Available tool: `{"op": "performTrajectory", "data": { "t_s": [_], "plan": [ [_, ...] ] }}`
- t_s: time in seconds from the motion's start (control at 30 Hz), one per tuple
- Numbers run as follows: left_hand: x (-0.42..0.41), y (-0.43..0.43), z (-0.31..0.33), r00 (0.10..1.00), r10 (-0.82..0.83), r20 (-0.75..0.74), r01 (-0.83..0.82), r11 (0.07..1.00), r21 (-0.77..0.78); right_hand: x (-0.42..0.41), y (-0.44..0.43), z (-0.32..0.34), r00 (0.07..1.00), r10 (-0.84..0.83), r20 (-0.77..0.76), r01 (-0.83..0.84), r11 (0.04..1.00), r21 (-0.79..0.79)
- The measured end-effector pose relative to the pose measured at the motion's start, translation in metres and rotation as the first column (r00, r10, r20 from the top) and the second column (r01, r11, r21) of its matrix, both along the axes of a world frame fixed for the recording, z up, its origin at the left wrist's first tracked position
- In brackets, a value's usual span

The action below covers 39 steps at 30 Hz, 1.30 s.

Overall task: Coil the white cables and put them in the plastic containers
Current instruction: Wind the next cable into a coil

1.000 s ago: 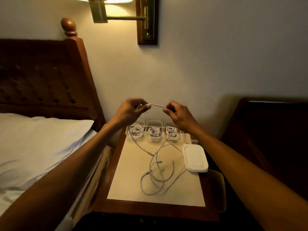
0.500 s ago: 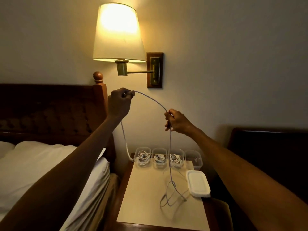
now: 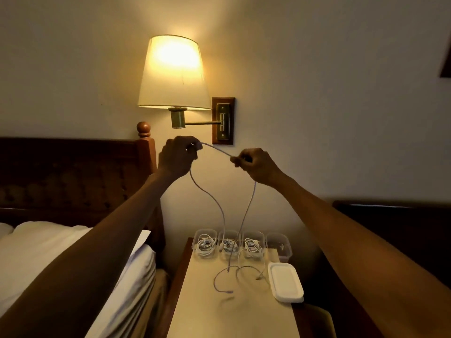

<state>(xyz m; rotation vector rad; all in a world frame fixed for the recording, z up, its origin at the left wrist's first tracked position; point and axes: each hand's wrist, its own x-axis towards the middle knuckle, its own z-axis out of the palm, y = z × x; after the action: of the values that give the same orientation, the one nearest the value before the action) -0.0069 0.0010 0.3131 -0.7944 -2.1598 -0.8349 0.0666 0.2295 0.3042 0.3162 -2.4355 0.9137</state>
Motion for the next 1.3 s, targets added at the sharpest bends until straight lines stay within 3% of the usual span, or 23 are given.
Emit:
{"op": "performTrajectory", "data": {
  "t_s": [0.13,0.23,0.33,0.4,0.47,0.57,0.67,0.73,0.8,0.83,0.9,1.0,1.07,1.17,1.23,1.3],
  "plan": [
    [-0.004,-0.012,-0.005,0.988,0.153,0.029,-0.156,0.97,0.185,0.008,0.007,-0.03,0.965,0.041,0.258,-0.021,0.997,-0.08],
    [-0.008,-0.017,-0.021,0.934,0.285,0.215,-0.266,0.957,-0.113,0.011,0.005,-0.027,0.97,0.074,0.232,-0.028,0.98,-0.198],
    [0.0,-0.005,-0.035,0.959,0.092,0.268,-0.036,0.978,-0.207,0.011,-0.003,-0.009,0.986,0.091,0.142,-0.063,0.98,-0.19],
    [0.008,0.011,-0.037,0.966,-0.094,0.24,0.146,0.967,-0.208,0.01,-0.01,-0.003,0.988,0.098,0.12,-0.078,0.984,-0.158],
    [0.008,0.025,-0.036,0.973,-0.166,0.16,0.199,0.955,-0.218,0.01,-0.013,-0.002,0.993,0.08,0.084,-0.068,0.988,-0.137],
    [0.0,0.028,-0.033,0.994,-0.1,0.053,0.109,0.977,-0.186,0.013,-0.011,-0.003,0.996,0.055,0.063,-0.047,0.99,-0.134],
    [-0.005,0.018,-0.024,0.996,0.081,-0.029,-0.081,0.997,0.01,0.021,0.002,-0.011,0.958,0.074,0.276,-0.041,0.992,-0.122],
    [-0.009,0.008,-0.019,0.977,0.213,0.01,-0.213,0.969,0.124,0.026,0.012,-0.018,0.922,0.053,0.384,-0.022,0.996,-0.085],
    [-0.013,0.002,-0.021,0.948,0.298,0.11,-0.295,0.954,-0.043,0.029,0.02,-0.019,0.915,0.076,0.396,-0.011,0.986,-0.165],
    [-0.011,0.004,-0.023,0.943,0.293,0.159,-0.266,0.949,-0.171,0.03,0.022,-0.017,0.914,0.109,0.391,-0.014,0.971,-0.238],
    [-0.002,0.015,-0.028,0.963,0.12,0.241,-0.047,0.956,-0.289,0.031,0.022,-0.008,0.909,0.18,0.377,-0.042,0.937,-0.346],
    [0.018,0.043,-0.024,0.94,-0.236,0.248,0.303,0.911,-0.28,0.031,0.015,0.004,0.915,0.228,0.332,-0.082,0.912,-0.401],
    [0.02,0.053,-0.018,0.928,-0.317,0.196,0.363,0.891,-0.273,0.033,0.016,0.009,0.918,0.235,0.32,-0.09,0.908,-0.409],
    [0.009,0.049,-0.013,0.985,-0.156,0.08,0.172,0.95,-0.262,0.039,0.024,0.012,0.888,0.287,0.358,-0.092,0.876,-0.474],
    [0.001,0.041,-0.013,0.992,0.083,0.091,-0.063,0.977,-0.202,0.044,0.03,0.012,0.852,0.335,0.403,-0.072,0.837,-0.543],
    [-0.001,0.036,-0.017,0.949,0.278,0.146,-0.245,0.946,-0.213,0.048,0.034,0.013,0.81,0.395,0.433,-0.079,0.806,-0.587]
  ]
}}
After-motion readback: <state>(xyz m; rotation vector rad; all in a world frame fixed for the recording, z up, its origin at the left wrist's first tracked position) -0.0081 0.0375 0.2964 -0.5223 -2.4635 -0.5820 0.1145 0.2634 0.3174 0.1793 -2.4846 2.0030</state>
